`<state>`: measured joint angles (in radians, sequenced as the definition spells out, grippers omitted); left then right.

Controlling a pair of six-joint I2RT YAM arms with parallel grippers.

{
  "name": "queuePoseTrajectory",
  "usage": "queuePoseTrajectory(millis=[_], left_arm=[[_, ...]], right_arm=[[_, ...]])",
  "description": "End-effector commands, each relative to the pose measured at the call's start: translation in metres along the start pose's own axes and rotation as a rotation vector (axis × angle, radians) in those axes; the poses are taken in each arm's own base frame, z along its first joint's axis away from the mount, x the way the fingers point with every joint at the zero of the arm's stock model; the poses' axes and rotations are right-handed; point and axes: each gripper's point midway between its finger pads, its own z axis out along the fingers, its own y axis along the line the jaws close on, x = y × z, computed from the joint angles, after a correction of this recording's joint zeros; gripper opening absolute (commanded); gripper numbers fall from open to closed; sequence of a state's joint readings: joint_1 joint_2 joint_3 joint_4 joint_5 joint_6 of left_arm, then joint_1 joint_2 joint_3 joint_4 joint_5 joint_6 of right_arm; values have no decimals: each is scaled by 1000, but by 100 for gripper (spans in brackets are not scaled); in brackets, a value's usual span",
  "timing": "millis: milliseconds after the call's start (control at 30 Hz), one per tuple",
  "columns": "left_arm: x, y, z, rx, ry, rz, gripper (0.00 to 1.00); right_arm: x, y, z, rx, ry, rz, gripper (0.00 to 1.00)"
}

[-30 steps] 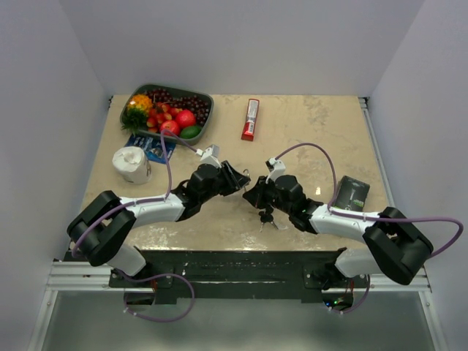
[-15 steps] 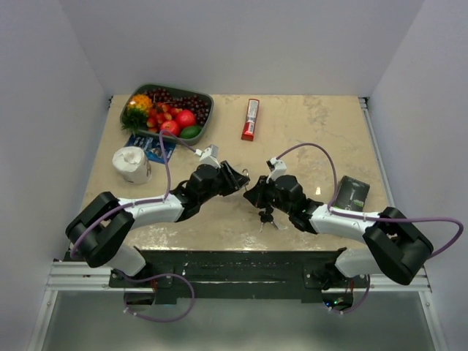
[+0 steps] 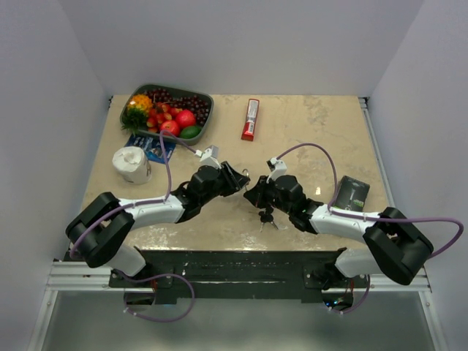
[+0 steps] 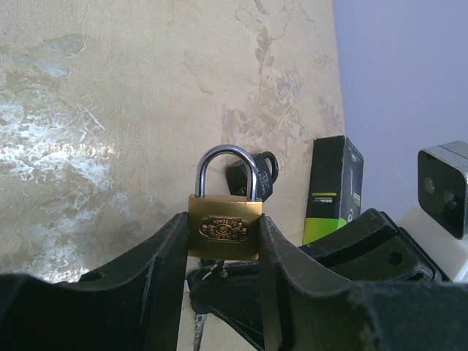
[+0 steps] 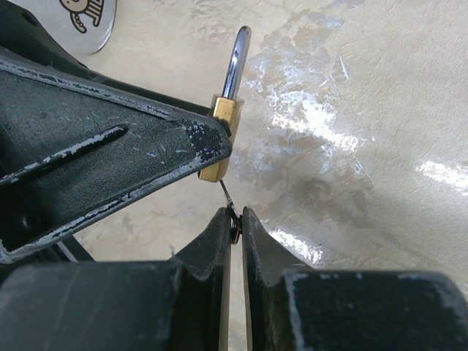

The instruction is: Unlock with the key

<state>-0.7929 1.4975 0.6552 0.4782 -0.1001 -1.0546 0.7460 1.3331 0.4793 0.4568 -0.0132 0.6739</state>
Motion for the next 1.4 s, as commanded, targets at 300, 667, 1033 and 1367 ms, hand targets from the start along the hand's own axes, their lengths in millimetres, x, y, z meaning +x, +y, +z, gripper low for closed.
queuePoseTrajectory(millis=[300,667,1033,1367], left_arm=[[11,-3,-2,17,-53,83,0],[28,3,-2,-13,-44,120,0],[46,6,-2,-30,-23,142,0],[59,9,-3,-47,-6,147,0]], right_arm=[[-51,25,2,-39,-154,40,0],[-57,31,2,-64,-167,41,0],[-68,35,-1,-72,-210,47,0],[-81,38,-4,-86,-261,47,0]])
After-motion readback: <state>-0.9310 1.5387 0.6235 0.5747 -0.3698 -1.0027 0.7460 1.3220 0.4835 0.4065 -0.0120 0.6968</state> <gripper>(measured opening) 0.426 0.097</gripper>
